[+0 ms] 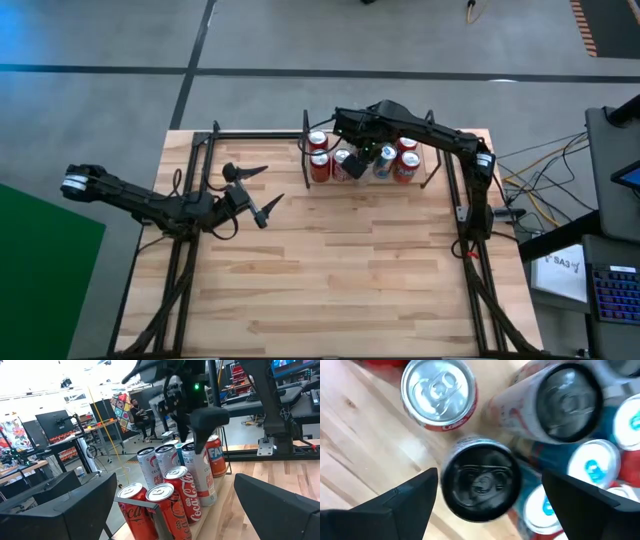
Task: Place canned beverage on shelf
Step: Put the white and pink soda can on the shelf
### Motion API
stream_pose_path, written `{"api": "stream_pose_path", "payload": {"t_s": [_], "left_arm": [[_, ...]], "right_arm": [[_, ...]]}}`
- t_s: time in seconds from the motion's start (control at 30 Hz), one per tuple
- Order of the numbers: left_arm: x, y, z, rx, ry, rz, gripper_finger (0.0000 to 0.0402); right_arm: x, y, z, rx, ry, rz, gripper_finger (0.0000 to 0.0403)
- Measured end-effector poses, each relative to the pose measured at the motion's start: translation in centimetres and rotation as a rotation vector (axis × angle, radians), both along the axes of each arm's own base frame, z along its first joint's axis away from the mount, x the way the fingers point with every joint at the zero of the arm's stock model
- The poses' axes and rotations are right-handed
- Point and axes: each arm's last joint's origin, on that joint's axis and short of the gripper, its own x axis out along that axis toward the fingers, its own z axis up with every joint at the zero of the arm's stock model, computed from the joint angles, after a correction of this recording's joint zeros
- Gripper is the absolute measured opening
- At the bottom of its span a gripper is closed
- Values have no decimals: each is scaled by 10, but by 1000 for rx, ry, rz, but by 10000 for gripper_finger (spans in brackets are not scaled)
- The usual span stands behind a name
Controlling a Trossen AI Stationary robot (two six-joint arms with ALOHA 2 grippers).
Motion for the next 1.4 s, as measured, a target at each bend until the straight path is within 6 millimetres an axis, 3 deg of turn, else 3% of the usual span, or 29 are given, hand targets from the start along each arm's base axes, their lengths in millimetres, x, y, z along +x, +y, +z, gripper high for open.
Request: {"api": "stream_pose_path", "payload": {"t_s": [0.3, 0.67, 0.9, 1.1, 1.4], "left_arm": [[0, 0, 0, -27, -19, -15, 389], [0, -1, 3, -71, -80, -59, 389], [0, -1, 5, -95, -113, -62, 389], [0, -1, 8, -101, -141, -63, 389], [-1, -1, 13, -109, -197, -65, 389]], "right_arm": [[-7, 4, 38, -182, -33, 9, 344], [-31, 39, 73, -227, -136, 116, 327], [-50, 67, 85, -264, -255, 203, 325], [-60, 91, 72, -293, -379, 294, 325], [-67, 103, 18, -348, -598, 306, 324]]}}
